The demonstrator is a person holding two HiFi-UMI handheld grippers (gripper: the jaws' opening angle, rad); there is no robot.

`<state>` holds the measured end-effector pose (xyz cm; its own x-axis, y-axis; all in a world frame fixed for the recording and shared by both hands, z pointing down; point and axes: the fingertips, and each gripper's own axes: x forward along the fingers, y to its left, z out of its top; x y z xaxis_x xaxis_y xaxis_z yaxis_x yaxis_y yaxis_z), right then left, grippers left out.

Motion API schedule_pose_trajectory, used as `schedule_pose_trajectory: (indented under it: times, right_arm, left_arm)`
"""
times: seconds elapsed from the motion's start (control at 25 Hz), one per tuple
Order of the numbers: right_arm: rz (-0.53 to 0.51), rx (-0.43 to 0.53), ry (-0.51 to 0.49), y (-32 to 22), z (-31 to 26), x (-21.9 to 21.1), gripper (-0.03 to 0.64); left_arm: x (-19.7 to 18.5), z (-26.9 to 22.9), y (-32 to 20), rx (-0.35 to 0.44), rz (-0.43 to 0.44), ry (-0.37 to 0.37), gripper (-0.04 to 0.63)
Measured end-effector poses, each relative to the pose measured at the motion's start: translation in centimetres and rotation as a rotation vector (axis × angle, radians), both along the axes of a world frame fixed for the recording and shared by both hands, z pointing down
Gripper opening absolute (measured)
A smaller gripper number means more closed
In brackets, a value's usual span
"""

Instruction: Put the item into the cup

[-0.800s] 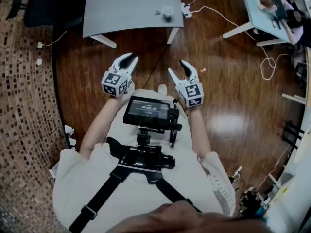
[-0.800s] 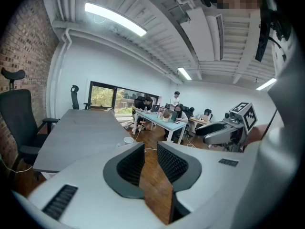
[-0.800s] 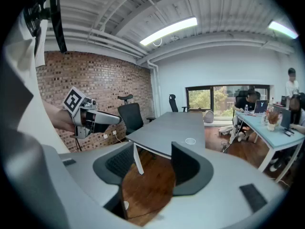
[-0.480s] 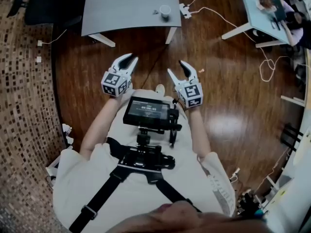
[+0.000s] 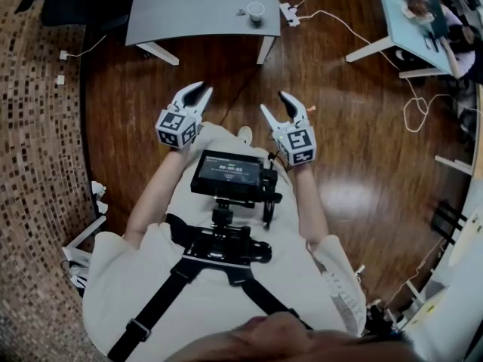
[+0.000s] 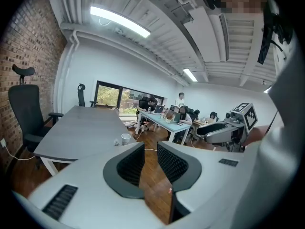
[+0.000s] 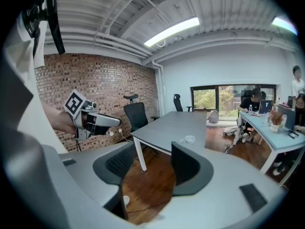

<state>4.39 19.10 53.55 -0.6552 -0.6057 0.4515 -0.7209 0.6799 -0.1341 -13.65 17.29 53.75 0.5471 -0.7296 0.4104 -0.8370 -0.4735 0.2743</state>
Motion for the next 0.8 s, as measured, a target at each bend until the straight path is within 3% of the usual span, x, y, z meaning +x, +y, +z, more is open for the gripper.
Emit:
schedule_pose_trajectory:
  times: [0.36,0.8]
  right_arm:
    - [-0.004,-0.004,-0.006,-0.5,0.7,0.6,0.261]
    - [0.026,-0.025,0.006,-6.0,1.6,-0.5,0.261]
  left_arm:
    - [-0.1,1.2,0.3,-0.020,-0.015,-0.036,0.084]
    - [-0.9,4.0,-6.9,-0.033,0.053,-0.057,0.084]
